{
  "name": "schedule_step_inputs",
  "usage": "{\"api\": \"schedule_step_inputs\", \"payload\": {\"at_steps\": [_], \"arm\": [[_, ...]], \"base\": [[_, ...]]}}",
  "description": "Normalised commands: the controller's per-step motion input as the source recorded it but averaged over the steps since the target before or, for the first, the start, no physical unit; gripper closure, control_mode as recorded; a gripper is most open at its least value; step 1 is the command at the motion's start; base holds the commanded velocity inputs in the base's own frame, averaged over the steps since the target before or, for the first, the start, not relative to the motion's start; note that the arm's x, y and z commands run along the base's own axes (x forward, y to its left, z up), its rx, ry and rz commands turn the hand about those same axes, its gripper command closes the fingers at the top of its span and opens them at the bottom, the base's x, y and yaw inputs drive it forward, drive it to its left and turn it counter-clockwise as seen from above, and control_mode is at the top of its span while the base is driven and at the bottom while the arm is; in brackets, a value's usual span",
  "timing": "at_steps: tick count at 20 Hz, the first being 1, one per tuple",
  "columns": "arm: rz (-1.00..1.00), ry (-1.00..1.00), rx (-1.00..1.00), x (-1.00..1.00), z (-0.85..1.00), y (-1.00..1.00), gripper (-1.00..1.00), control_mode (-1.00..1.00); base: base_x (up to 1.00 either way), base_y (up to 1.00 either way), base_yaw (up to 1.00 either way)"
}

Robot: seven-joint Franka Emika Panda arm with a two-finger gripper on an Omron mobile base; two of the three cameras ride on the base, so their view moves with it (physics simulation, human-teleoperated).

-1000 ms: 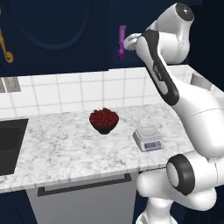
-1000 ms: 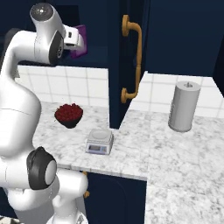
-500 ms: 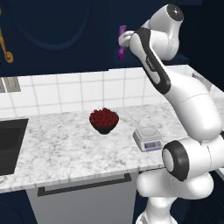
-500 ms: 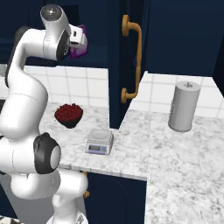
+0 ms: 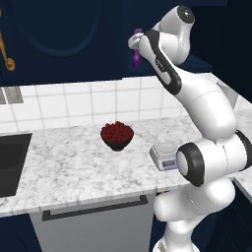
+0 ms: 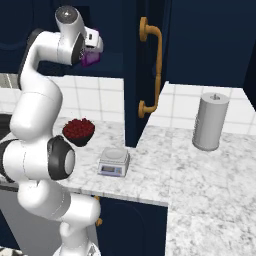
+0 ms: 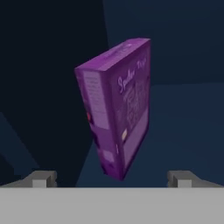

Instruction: Pick the cereal and place it on the digital scale for weighing, and close the cabinet.

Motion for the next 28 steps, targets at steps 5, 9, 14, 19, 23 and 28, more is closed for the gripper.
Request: {"api": "schedule_step_inputs", "payload": {"at_steps": [5,9,14,19,23,28], "arm": [[0.0,0.0,0.0,0.53,0.0,0.0,-1.0,-1.0],[0.0,0.0,0.0,0.5,0.0,0.01,-1.0,-1.0],[0.0,0.0,0.0,0.26,0.0,0.03,-1.0,-1.0],[0.0,0.0,0.0,0.26,-0.04,0.01,-1.0,-1.0],[0.0,0.0,0.0,0.34,-0.1,0.0,-1.0,-1.0],[0.0,0.0,0.0,0.25,-0.1,-0.23,-1.0,-1.0]], "base": [[0.0,0.0,0.0],[0.0,0.0,0.0],[0.0,0.0,0.0],[0.0,0.0,0.0],[0.0,0.0,0.0],[0.0,0.0,0.0]]}}
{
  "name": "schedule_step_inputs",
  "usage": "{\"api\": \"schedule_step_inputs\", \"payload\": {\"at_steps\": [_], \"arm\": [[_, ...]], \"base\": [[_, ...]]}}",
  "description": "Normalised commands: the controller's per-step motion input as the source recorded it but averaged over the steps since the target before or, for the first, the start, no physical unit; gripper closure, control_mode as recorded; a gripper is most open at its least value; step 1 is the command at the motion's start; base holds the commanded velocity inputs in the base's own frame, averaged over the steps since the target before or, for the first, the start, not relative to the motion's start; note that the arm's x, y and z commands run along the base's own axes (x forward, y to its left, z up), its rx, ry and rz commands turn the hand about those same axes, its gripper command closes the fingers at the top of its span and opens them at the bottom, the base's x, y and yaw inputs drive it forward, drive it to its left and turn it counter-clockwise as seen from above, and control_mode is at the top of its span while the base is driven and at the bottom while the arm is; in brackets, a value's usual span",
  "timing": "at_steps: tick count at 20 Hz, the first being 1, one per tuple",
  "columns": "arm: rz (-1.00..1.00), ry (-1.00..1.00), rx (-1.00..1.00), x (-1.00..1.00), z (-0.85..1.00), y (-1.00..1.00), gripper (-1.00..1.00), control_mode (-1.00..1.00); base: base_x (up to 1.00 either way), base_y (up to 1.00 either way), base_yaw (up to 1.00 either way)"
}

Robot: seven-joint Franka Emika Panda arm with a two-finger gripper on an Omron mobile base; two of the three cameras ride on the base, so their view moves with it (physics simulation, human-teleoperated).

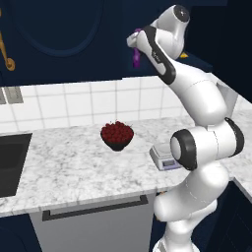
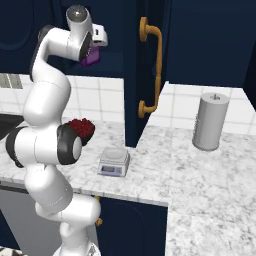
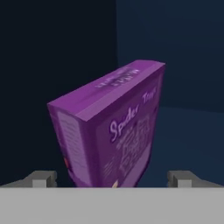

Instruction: Pick the cereal and place it on the digital scale for weighing, and close the cabinet.

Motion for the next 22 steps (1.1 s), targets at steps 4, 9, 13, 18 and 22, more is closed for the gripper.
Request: {"api": "schedule_step_inputs", "payload": {"at_steps": [4,9,13,18,22], "arm": [[0.0,0.0,0.01,0.2,-0.04,-0.36,-1.0,-1.0],[0.0,0.0,0.0,0.28,-0.06,-0.15,-1.0,-1.0],[0.0,0.0,0.0,0.07,-0.02,-0.1,-1.0,-1.0],[0.0,0.0,0.0,0.0,0.0,-0.1,-1.0,-1.0],[-0.01,0.0,0.0,0.0,0.0,0.0,-1.0,-1.0]], "base": [[0.0,0.0,0.0],[0.0,0.0,0.0],[0.0,0.0,0.0],[0.0,0.0,0.0],[0.0,0.0,0.0]]}}
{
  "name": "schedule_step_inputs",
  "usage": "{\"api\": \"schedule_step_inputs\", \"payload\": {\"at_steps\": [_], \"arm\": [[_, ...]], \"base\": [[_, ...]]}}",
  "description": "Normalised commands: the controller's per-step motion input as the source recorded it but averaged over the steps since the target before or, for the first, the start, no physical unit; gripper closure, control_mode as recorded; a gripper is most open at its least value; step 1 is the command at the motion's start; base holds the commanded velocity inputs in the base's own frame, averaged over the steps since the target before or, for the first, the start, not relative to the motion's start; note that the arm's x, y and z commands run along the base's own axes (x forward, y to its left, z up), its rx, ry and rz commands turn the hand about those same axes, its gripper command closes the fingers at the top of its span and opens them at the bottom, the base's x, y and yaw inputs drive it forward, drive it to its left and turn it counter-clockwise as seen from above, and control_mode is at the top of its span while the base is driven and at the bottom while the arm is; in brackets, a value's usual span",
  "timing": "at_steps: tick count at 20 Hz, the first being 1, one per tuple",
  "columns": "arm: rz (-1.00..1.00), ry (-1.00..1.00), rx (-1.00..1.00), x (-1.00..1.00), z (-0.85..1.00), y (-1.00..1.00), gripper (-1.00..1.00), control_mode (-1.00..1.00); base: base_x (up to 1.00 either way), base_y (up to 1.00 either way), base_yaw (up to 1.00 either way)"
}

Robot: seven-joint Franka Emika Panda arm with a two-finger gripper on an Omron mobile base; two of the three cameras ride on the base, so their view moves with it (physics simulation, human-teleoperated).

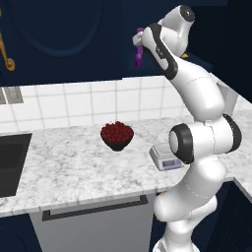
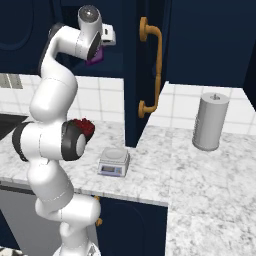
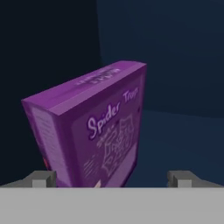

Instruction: Pick the cereal and place it on the digital scale for weighing, and close the cabinet.

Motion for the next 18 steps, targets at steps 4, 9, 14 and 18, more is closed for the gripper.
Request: {"api": "schedule_step_inputs", "payload": {"at_steps": [4,9,14,18], "arm": [[0.0,0.0,0.0,0.0,-0.04,-0.01,-1.0,-1.0],[0.0,0.0,-0.01,0.0,-0.14,-0.26,-1.0,-1.0],[0.0,-0.01,-0.01,0.0,-0.05,-0.29,-1.0,-1.0],[0.0,-0.02,0.0,-0.17,0.04,-0.01,-1.0,-1.0]], "base": [[0.0,0.0,0.0],[0.0,0.0,0.0],[0.0,0.0,0.0],[0.0,0.0,0.0]]}}
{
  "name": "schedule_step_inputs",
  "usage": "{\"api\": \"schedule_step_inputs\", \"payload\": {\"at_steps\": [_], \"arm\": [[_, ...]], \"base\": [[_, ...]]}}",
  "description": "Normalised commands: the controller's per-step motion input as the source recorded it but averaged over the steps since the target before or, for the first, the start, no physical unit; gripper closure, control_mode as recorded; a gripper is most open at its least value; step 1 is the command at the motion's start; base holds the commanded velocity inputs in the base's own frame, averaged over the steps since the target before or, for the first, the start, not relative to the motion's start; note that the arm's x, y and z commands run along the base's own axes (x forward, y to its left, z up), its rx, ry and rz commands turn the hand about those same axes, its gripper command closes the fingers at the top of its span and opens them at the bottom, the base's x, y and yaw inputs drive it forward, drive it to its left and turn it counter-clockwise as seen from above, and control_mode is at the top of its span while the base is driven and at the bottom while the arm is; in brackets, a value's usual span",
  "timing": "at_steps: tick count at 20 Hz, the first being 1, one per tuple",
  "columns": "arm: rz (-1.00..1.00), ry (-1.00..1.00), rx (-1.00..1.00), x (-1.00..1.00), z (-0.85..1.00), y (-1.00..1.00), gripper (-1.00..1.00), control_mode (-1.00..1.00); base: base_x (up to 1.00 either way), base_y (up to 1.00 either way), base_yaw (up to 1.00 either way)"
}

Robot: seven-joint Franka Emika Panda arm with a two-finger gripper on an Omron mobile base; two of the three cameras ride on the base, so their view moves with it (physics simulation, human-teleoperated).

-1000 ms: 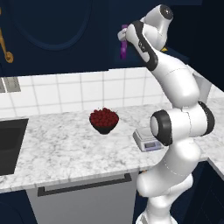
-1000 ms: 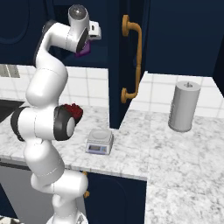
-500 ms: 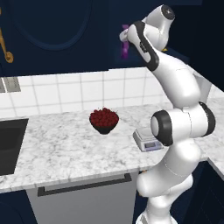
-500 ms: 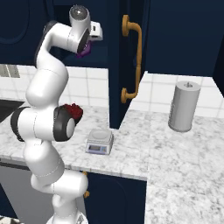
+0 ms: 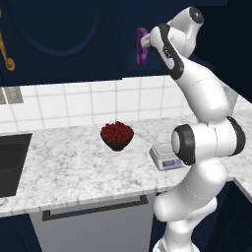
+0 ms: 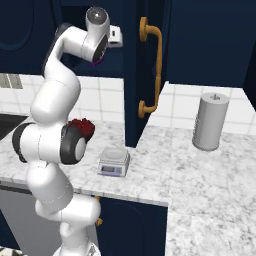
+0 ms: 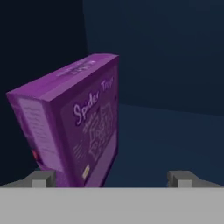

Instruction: Pick the cereal and place it on the digital scale for weighing, and close the cabinet.

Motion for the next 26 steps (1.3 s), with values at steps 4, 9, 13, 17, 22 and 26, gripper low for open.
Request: {"api": "schedule_step_inputs", "payload": {"at_steps": [4,9,13,17,22,26], "arm": [[0.0,-0.01,0.02,-0.65,0.22,0.2,-1.0,-1.0],[0.0,0.0,0.0,-0.19,0.04,0.43,-1.0,-1.0],[-0.01,0.0,0.0,0.11,0.0,0.31,-1.0,-1.0],[-0.02,0.0,0.0,0.03,0.0,0.0,-1.0,-1.0],[-0.16,0.0,-0.04,0.23,-0.02,-0.05,-1.0,-1.0],[-0.1,0.0,-0.02,0.3,0.0,0.01,-1.0,-1.0]], "base": [[0.0,0.0,0.0],[0.0,0.0,0.0],[0.0,0.0,0.0],[0.0,0.0,0.0],[0.0,0.0,0.0],[0.0,0.0,0.0]]}}
